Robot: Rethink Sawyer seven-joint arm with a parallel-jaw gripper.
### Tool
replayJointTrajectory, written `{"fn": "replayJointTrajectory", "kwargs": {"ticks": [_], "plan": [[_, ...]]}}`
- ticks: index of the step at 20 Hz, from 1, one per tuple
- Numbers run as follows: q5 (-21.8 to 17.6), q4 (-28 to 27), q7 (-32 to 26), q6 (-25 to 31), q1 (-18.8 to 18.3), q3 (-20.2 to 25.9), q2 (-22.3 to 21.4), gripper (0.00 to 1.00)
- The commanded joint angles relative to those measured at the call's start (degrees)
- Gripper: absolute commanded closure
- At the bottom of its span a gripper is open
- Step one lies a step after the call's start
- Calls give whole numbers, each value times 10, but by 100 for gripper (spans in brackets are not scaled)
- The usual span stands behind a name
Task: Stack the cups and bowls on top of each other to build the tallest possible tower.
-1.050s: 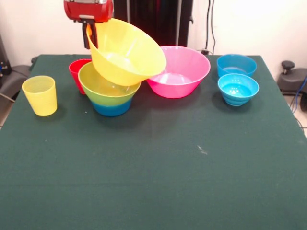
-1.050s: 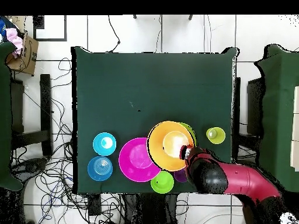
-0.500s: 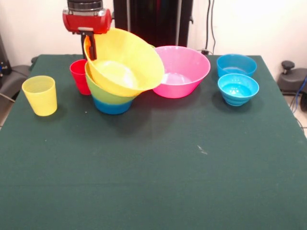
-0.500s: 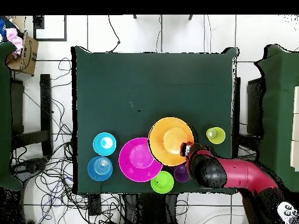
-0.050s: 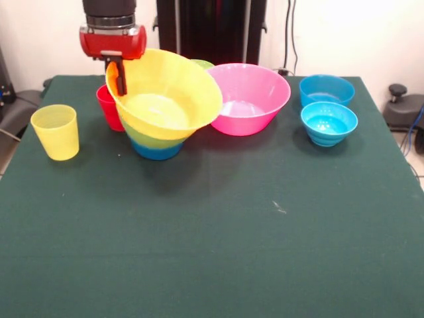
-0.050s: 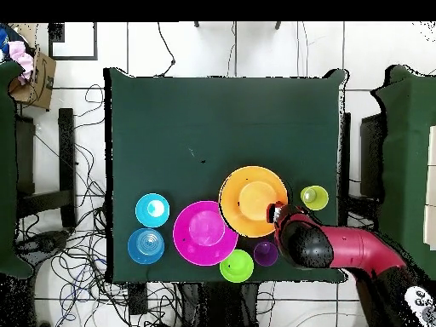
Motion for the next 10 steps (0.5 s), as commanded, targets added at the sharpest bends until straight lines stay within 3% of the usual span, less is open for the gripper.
{"fn": "replayJointTrajectory", "kwargs": {"ticks": [1,8,9,10], "plan": [[-45,-29,-20,-10,6,15,27,100],[-51,-36,-28,-12,-1,20,32,100],[-56,-36,-30,-21,-3,24,32,0],[-58,-36,-30,-23,-2,23,32,0]]}}
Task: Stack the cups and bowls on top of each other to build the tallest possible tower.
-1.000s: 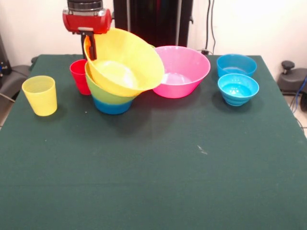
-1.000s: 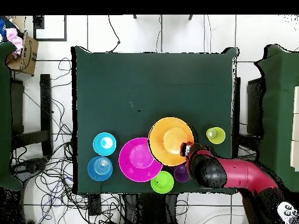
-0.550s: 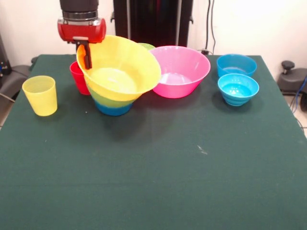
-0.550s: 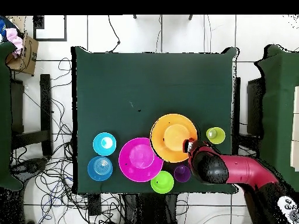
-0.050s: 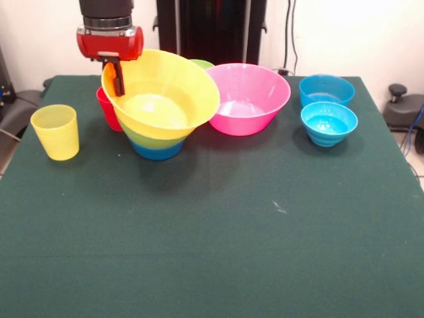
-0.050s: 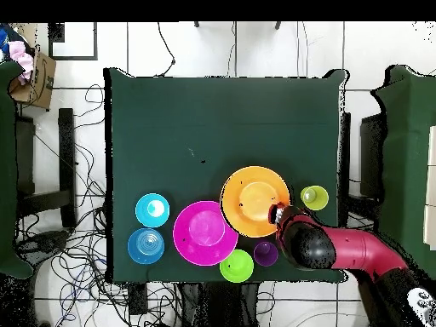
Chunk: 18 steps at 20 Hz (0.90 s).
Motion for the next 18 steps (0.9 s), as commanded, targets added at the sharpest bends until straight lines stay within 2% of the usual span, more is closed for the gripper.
{"fn": "replayJointTrajectory", "kwargs": {"ticks": [1,10,12,18], "plan": [[-60,-35,-29,-25,7,21,27,0],[-64,-31,-24,-20,7,21,29,0],[-54,-31,-27,-9,5,32,25,0],[-12,25,-15,19,-4,54,-40,0]]}}
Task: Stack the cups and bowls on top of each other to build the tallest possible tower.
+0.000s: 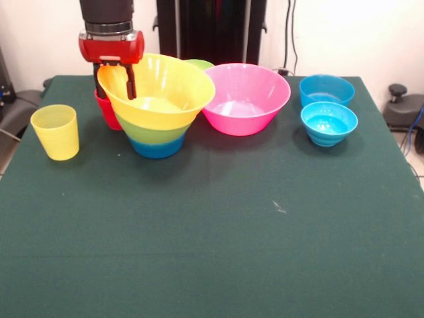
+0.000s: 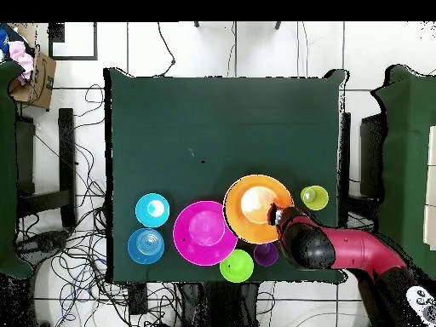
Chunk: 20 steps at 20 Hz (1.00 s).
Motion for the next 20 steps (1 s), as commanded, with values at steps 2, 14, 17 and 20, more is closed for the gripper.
{"fn": "replayJointTrajectory", "kwargs": {"ticks": [2,14,17,20], "plan": [[14,35,-18,29,-1,54,-64,0],[59,41,-45,85,-24,97,-91,0],[72,45,-48,99,-26,107,-102,0],[84,46,-54,115,-30,117,-113,0]]}}
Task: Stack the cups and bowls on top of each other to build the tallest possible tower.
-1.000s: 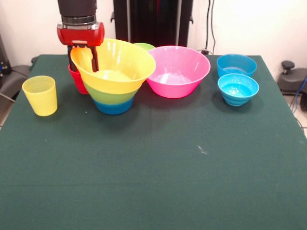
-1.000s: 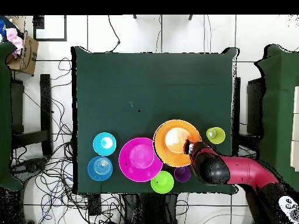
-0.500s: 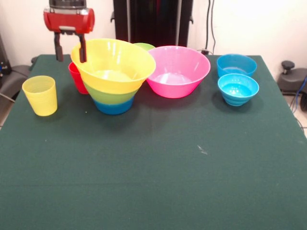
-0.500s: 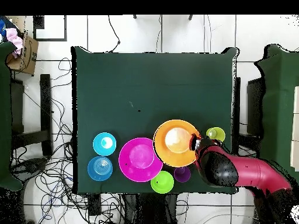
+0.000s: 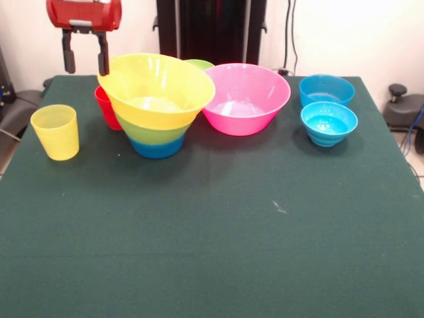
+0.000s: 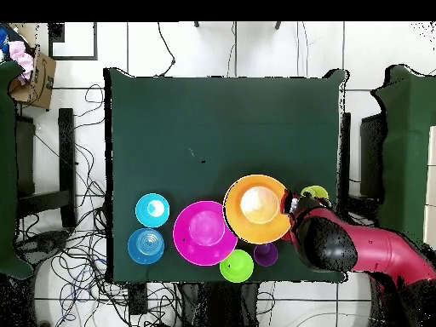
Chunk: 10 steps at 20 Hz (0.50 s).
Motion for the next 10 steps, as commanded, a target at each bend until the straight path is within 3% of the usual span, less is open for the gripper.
{"fn": "replayJointTrajectory", "kwargs": {"ticks": [1,4,10], "plan": [[36,32,-57,99,2,60,-16,0],[48,47,-48,99,3,68,-30,0],[68,78,1,86,38,59,-57,0]]}}
